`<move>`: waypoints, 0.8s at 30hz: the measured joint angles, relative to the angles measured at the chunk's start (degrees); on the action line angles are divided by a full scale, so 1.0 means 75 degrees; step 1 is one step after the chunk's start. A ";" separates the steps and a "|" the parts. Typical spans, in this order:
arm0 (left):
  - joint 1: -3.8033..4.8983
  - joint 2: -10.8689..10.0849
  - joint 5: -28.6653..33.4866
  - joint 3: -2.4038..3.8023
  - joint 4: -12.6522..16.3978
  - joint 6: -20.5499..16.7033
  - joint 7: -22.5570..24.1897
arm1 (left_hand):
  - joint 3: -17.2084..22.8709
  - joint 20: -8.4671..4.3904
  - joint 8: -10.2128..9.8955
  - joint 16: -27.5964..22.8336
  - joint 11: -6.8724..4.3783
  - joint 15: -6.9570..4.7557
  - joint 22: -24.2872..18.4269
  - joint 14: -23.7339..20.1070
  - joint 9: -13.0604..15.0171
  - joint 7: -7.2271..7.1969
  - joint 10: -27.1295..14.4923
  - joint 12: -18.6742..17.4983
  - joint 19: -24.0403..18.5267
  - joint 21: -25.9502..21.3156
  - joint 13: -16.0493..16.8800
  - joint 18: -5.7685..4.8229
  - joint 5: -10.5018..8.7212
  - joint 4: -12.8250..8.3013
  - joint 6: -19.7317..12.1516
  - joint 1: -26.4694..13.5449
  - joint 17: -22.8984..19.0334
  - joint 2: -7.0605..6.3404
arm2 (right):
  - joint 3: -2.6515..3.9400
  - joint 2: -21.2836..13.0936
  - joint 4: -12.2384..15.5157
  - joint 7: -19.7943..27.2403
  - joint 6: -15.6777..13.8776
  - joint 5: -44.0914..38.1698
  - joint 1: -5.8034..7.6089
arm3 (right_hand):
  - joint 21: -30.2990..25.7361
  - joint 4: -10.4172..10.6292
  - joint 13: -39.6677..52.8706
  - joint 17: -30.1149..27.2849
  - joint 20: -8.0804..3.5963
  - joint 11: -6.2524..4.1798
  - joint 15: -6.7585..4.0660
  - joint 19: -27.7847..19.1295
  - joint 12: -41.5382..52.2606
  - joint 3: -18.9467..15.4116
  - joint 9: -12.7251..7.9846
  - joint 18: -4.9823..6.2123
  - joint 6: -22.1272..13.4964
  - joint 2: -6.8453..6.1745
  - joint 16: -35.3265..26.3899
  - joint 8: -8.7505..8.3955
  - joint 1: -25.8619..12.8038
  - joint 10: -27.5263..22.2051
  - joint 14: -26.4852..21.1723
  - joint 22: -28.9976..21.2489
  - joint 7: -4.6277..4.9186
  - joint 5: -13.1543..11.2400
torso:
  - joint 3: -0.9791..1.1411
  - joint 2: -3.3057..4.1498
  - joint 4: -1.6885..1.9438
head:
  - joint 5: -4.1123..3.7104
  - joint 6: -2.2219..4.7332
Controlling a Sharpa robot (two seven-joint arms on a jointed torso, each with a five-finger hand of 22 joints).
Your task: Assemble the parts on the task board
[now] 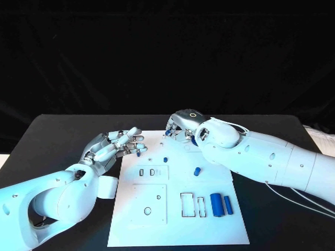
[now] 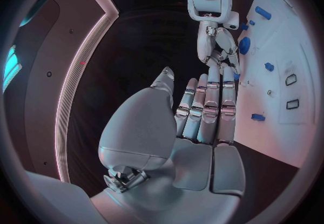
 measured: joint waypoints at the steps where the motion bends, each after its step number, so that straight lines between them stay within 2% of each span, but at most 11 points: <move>1: 0.0000 0.0000 0.0000 0.0000 0.0000 0.0001 -0.0002 | 0.0000 0.0000 0.0000 0.0000 0.0000 0.0000 0.0000 0.0000 0.0000 0.0000 0.0000 0.0000 0.0000 0.0000 0.0000 0.0000 0.0000 0.0000 0.0000 0.0000 0.0000 0.0000 | -0.0003 0.0024 -0.0027 -0.0012 -0.0012 -0.0006 0.0001 | 0.0000 0.0000 0.0000 0.0000 0.0000 0.0000 0.0000 0.0000 0.0000 0.0000 -0.0001 0.0000 0.0000 0.0000 0.0000 0.0000 0.0000 0.0000 0.0000 0.0008 0.0000 0.0000 | -0.0004 0.0008 0.0010 | -0.0008 -0.0005; 9: 0.0000 0.0005 0.0000 0.0000 -0.0008 0.0008 -0.0018 | 0.0000 0.0000 0.0000 0.0000 0.0000 0.0000 0.0000 0.0000 -0.0006 0.0000 0.0000 0.0000 0.0000 0.0000 0.0000 0.0000 0.0000 0.0000 0.0000 0.0000 0.0011 0.0000 | -0.0028 0.0154 -0.0136 -0.0053 -0.0027 -0.0043 0.0002 | 0.0036 0.0021 -0.0001 -0.0001 0.0000 0.0000 0.0000 0.0000 0.0000 -0.0021 -0.0009 0.0000 -0.0007 0.0000 0.0000 0.0008 0.0000 0.0000 0.0000 0.0020 0.0005 -0.0003 | -0.0016 0.0045 0.0046 | -0.0030 -0.0042; 24: 0.0000 0.0025 0.0001 0.0001 -0.0023 0.0018 -0.0027 | 0.0000 0.0000 0.0000 0.0000 0.0000 0.0000 0.0001 0.0000 -0.0006 0.0000 0.0000 0.0000 0.0000 0.0000 0.0001 -0.0001 0.0001 0.0000 0.0000 0.0000 0.0010 0.0000 | -0.0054 0.0281 -0.0252 -0.0101 0.0132 -0.0067 0.0004 | 0.0113 0.0066 -0.0002 -0.0033 0.0000 0.0001 0.0001 0.0000 0.0000 -0.0023 -0.0007 0.0000 -0.0024 0.0000 0.0000 0.0008 0.0000 -0.0001 0.0000 0.0094 0.0019 -0.0015 | -0.0023 0.0068 0.0059 | -0.0041 -0.0099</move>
